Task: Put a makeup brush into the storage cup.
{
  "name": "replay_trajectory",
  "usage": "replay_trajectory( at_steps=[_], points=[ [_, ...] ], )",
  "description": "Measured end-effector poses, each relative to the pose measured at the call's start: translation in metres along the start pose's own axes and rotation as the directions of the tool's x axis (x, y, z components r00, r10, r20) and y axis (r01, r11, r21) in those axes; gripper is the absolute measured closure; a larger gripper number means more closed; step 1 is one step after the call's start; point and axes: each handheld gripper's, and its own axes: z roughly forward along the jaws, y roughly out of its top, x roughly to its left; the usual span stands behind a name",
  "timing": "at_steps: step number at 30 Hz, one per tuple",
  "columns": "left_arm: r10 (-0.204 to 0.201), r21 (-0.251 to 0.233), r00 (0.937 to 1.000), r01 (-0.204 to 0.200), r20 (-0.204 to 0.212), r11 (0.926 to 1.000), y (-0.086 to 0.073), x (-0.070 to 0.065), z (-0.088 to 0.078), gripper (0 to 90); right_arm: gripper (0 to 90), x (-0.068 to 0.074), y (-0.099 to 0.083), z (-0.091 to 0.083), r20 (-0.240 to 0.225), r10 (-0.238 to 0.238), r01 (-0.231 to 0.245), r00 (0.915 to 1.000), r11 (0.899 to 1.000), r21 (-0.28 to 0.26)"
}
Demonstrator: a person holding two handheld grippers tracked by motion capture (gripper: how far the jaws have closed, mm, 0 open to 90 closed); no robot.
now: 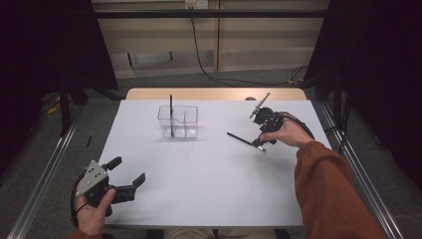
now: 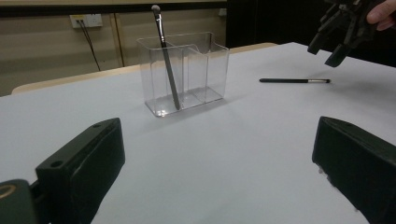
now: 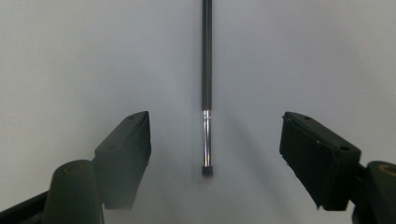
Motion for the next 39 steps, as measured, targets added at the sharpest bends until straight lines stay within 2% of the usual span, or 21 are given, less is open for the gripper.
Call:
replay_trajectory(
  at_steps=[5,7,10,15,18,20,25,28,34,37,39],
  points=[
    [-0.003,-0.001,1.0000,0.003,0.003,1.0000,0.000,0.000,-0.001,2.5,34.7,-0.001,0.006,0.010,-0.020,-0.034,0.036,0.9992,0.995,0.095],
    [0.001,-0.001,1.0000,-0.001,0.004,1.0000,0.000,0.000,-0.001,2.5,42.1,-0.002,0.007,0.015,-0.030,-0.025,0.029,0.9992,0.993,0.115],
    [0.007,0.001,0.9999,-0.007,0.014,1.0000,0.000,-0.001,-0.001,2.5,44.3,-0.005,0.006,0.021,-0.032,-0.014,0.018,0.9994,0.989,0.144],
    [0.006,-0.001,0.9999,-0.006,0.014,1.0000,0.000,-0.001,0.000,2.5,41.6,-0.004,0.007,0.027,-0.032,-0.009,0.014,0.9995,0.988,0.152],
    [0.009,0.000,0.9998,-0.009,0.015,1.0000,0.000,-0.001,0.000,2.5,48.4,-0.003,0.007,0.030,-0.040,-0.023,0.029,0.9989,0.986,0.164],
    [0.015,0.001,0.9997,-0.015,0.017,0.9999,0.000,-0.001,0.000,2.4,56.0,-0.002,0.008,0.032,-0.038,-0.032,0.037,0.9988,0.985,0.167],
    [0.013,0.000,0.9998,-0.013,0.017,0.9999,-0.001,-0.001,0.000,2.5,63.2,-0.001,0.008,0.036,-0.032,-0.041,0.046,0.9987,0.985,0.168],
    [0.016,0.003,0.9997,-0.016,0.018,0.9999,0.000,-0.001,0.000,2.5,67.8,0.002,0.008,0.041,-0.059,-0.054,0.064,0.9968,0.980,0.190],
    [0.023,0.006,0.9996,-0.023,0.018,0.9997,0.000,-0.002,0.001,2.5,69.8,0.001,0.009,0.041,-0.056,-0.036,0.047,0.9978,0.978,0.203],
    [0.026,0.006,0.9995,-0.027,0.020,0.9996,0.000,-0.002,0.001,2.5,74.1,-0.001,0.009,0.041,-0.062,0.001,0.012,0.9981,0.980,0.200],
    [0.023,0.007,0.9995,-0.023,0.019,0.9997,0.000,-0.002,0.001,2.5,76.1,-0.002,0.009,0.041,-0.058,0.003,0.009,0.9983,0.980,0.200]
  ],
)
